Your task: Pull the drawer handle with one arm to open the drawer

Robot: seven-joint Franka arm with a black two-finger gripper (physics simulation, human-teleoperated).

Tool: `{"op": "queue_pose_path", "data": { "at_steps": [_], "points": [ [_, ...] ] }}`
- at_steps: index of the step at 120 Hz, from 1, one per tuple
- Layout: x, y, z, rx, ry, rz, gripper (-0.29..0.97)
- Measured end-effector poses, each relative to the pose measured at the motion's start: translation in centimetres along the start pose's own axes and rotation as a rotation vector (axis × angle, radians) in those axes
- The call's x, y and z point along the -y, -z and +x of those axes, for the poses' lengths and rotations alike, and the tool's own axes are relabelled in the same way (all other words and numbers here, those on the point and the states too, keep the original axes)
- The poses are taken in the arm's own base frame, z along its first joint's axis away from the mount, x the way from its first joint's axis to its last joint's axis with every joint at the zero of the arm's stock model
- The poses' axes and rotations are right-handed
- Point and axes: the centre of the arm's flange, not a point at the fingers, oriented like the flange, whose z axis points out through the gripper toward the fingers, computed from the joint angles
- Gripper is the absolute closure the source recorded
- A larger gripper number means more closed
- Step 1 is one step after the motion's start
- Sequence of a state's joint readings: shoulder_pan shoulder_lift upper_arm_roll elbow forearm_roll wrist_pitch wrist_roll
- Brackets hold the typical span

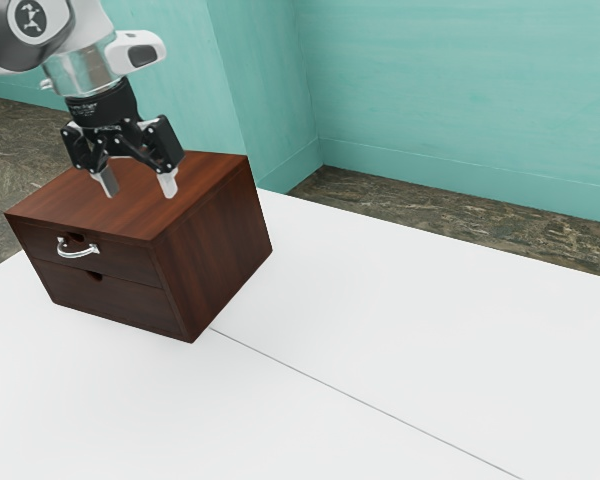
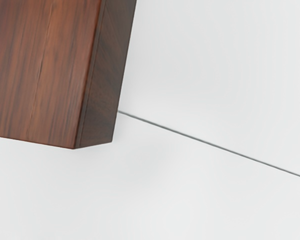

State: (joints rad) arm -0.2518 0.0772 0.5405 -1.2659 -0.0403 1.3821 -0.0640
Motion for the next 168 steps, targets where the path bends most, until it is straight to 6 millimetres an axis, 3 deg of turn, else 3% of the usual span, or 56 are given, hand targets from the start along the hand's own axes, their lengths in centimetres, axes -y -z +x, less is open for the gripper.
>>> {"op": "queue_pose_path", "data": {
  "at_steps": [21, 25, 32, 37, 43, 52, 67, 77, 84, 100, 110, 117, 122, 133, 139, 154, 168],
  "points": [
    [-0.3, 0.3, -0.2, -0.003, 0.000, -0.004, 0.00],
    [-0.2, 2.2, -0.9, -0.034, -0.003, -0.025, 0.00],
    [0.5, 9.5, -3.5, -0.182, -0.005, -0.054, 0.00],
    [1.1, 13.1, -5.3, -0.258, -0.005, -0.062, 0.00],
    [1.7, 14.8, -6.3, -0.294, 0.006, -0.060, 0.00],
    [2.8, 15.1, -6.3, -0.304, 0.033, -0.043, 0.00],
    [4.2, 14.1, -4.9, -0.304, 0.080, -0.015, 0.00],
    [3.7, 13.5, -4.1, -0.307, 0.077, -0.007, 0.00],
    [1.5, 12.9, -3.4, -0.303, 0.043, -0.008, 0.00],
    [-6.4, 11.2, -3.0, -0.282, -0.083, -0.024, 0.00],
    [-7.2, 9.5, -4.1, -0.230, -0.110, -0.037, 0.00],
    [-6.3, 8.6, -7.0, -0.203, -0.138, -0.057, 0.00],
    [-4.4, 8.2, -9.5, -0.204, -0.136, -0.072, 0.00],
    [-1.9, 7.9, -17.5, -0.256, -0.145, -0.083, 0.00],
    [-0.9, 6.5, -20.2, -0.246, -0.139, -0.080, 0.00],
    [4.0, 0.5, -24.6, -0.132, -0.096, -0.125, 0.00],
    [11.2, -2.6, -24.2, -0.113, -0.117, -0.153, 0.00]
  ]
}}
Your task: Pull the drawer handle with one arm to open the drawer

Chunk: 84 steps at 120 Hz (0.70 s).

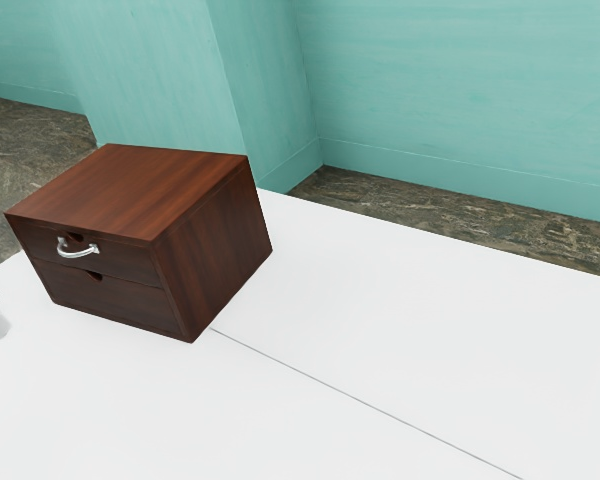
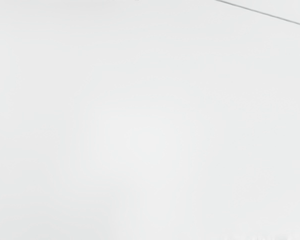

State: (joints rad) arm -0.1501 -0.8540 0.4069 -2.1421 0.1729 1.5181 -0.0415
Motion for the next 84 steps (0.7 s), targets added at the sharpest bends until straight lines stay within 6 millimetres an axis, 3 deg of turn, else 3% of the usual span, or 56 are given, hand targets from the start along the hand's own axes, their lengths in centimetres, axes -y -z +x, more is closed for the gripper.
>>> {"op": "queue_pose_path", "data": {
  "at_steps": [20, 36, 51, 84],
  "points": [
    [4.7, -2.7, 0.5, 0.010, -0.335, 0.113, 0.00],
    [5.5, -5.4, 3.4, 0.016, -0.636, 0.143, 0.00],
    [5.5, -6.6, 5.6, 0.014, -0.867, 0.201, 0.00],
    [8.3, -8.3, 9.5, -0.076, -1.149, 0.272, 0.00]
  ]
}}
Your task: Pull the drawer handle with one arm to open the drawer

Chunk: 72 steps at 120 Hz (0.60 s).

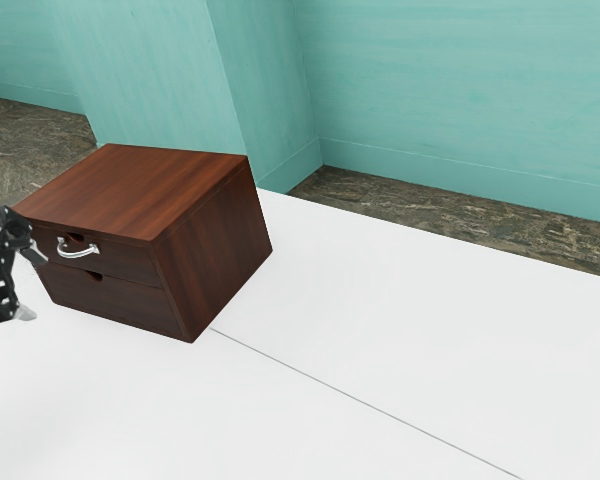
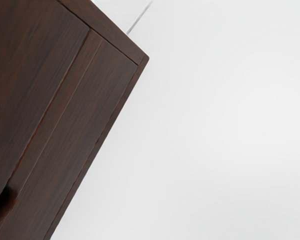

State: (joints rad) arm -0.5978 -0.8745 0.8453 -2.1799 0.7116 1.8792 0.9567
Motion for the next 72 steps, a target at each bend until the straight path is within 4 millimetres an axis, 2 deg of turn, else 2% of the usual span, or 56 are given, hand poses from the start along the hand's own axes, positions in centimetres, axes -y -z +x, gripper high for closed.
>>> {"op": "queue_pose_path", "data": {
  "at_steps": [14, 26, 45, 62, 72],
  "points": [
    [1.1, -1.3, -1.8, -0.006, -0.063, 0.025, 0.00],
    [2.7, -2.0, -1.7, -0.012, -0.145, 0.054, 0.00],
    [5.0, -3.2, -2.7, -0.001, -0.220, 0.077, 0.00],
    [7.6, -6.0, -3.2, -0.015, -0.262, 0.058, 0.00],
    [8.5, -6.6, -3.6, -0.013, -0.280, 0.059, 0.00]
  ]
}}
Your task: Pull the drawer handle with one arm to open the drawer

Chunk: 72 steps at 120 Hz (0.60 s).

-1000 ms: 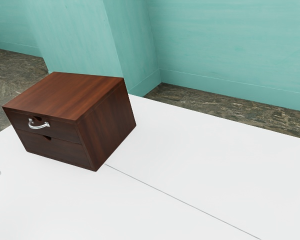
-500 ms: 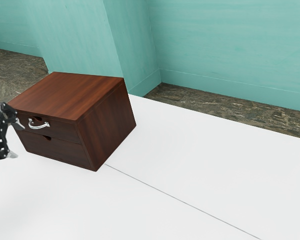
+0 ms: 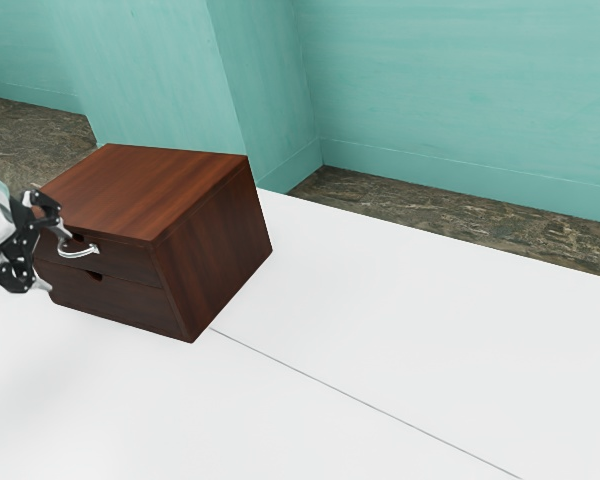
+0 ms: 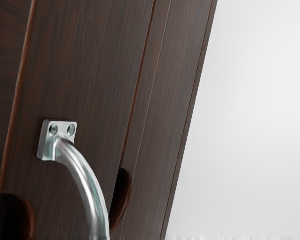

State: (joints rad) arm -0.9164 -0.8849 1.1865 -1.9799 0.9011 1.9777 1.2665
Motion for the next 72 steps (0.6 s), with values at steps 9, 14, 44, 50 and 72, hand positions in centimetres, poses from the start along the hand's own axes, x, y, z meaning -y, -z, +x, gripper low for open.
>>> {"op": "queue_pose_path", "data": {
  "at_steps": [9, 14, 44, 50, 72],
  "points": [
    [0.4, -1.0, 0.2, -0.005, -0.024, -0.010, -0.06],
    [0.5, -1.3, 0.3, -0.006, -0.032, -0.011, -0.09],
    [0.1, -2.2, -0.5, -0.002, -0.061, -0.025, -0.10],
    [0.0, -2.3, -0.7, -0.003, -0.068, -0.028, -0.12],
    [-0.5, -2.4, -1.4, -0.001, -0.080, -0.036, -0.06]
  ]
}}
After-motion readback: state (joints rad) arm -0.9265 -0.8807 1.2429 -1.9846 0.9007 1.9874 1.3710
